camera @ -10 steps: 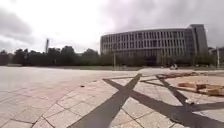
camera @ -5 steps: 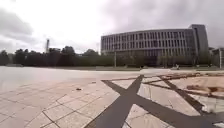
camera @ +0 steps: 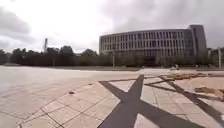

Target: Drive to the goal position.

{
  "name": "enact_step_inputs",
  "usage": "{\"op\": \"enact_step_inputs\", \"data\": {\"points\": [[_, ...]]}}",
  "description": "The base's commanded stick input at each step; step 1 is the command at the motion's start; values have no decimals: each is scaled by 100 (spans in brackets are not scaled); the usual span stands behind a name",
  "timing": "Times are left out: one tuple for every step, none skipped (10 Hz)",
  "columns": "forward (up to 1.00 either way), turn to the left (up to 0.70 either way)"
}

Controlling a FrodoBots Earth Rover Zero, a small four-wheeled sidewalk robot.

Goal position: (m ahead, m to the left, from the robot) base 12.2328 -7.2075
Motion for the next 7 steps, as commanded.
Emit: {"op": "enact_step_inputs", "data": {"points": [[70,-31],[70,-11],[70,0],[70,0],[70,0],[70,0],[70,-6]]}}
